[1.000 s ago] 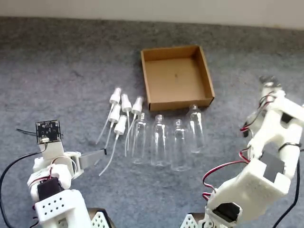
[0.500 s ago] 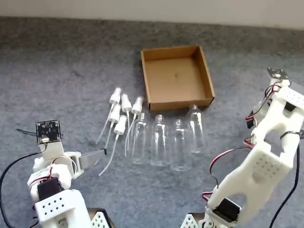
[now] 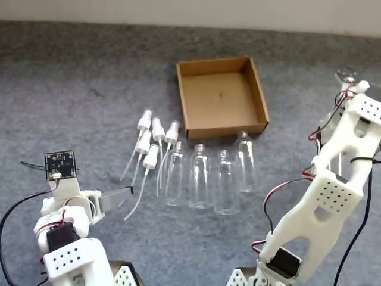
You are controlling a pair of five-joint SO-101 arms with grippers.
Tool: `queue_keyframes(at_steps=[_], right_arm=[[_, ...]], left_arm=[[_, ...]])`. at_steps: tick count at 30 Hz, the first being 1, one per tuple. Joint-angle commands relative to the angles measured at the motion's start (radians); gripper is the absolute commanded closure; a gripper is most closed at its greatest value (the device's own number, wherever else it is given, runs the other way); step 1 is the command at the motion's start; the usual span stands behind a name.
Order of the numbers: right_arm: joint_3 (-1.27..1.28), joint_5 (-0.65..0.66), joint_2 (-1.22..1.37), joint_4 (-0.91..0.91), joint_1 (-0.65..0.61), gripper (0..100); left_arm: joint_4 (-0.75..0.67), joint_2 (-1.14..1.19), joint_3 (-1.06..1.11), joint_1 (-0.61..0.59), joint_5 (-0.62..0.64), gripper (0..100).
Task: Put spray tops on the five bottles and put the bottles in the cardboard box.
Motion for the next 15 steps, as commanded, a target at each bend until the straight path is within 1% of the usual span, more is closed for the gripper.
queue_keyframes(at_steps=[1,7,12,15], right_arm=[[-0.058,-0.006,-0.019,0.004,-0.018,78.2],[-0.058,-0.006,-0.019,0.002,-0.027,78.0],[-0.058,-0.006,-0.019,0.002,-0.042,69.6],[-0.061,-0.006,-0.019,0.002,-0.047,69.0]], left_arm=[[0.006,-0.008,0.015,0.015,0.005,42],[0.006,-0.008,0.015,0.015,0.005,42],[0.006,-0.008,0.015,0.015,0.005,42],[0.006,-0.008,0.015,0.015,0.005,42]])
